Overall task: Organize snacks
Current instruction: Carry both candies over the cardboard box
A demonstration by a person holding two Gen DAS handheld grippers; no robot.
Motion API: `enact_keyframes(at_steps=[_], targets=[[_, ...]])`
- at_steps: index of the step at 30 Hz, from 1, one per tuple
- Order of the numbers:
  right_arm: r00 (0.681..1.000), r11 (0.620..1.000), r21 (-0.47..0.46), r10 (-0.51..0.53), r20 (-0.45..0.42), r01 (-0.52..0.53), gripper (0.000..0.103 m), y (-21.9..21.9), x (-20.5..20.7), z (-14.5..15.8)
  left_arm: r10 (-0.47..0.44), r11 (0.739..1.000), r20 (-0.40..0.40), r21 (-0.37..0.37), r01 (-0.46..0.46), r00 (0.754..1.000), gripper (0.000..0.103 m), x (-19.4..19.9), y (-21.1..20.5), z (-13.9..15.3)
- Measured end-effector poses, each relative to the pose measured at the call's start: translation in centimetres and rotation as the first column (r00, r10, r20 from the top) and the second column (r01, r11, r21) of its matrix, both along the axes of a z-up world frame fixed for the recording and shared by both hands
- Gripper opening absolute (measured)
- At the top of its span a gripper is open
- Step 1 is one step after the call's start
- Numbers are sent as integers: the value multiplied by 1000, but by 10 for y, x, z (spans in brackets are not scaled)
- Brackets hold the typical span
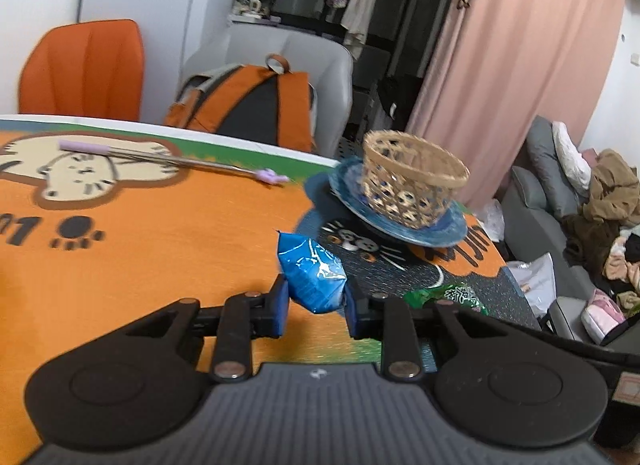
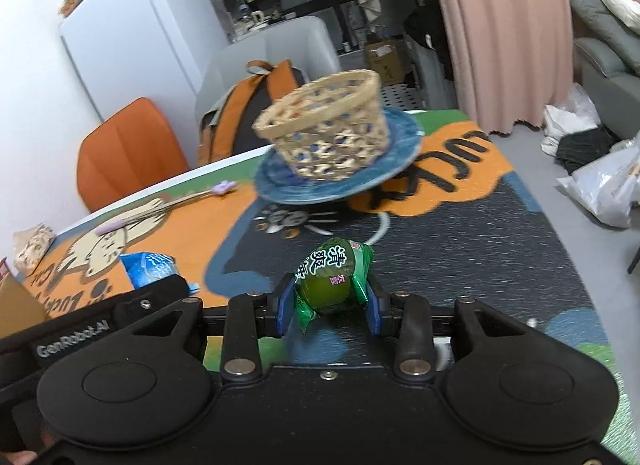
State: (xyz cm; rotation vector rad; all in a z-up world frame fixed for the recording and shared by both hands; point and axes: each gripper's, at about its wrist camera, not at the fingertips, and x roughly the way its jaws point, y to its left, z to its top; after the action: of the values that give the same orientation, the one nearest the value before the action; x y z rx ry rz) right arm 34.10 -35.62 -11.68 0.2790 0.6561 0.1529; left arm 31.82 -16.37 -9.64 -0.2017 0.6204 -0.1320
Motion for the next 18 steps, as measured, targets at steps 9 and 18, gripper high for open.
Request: enact_keyframes(at_steps=[9, 18], targets=[[998, 998, -7, 59, 24, -59, 36, 42, -14, 19, 81, 997, 59, -10, -80, 995, 27, -30, 43, 35], [990, 993, -9, 118, 71, -117, 36, 76, -31, 47, 131, 991, 115, -34, -128, 985, 27, -59, 79, 66]])
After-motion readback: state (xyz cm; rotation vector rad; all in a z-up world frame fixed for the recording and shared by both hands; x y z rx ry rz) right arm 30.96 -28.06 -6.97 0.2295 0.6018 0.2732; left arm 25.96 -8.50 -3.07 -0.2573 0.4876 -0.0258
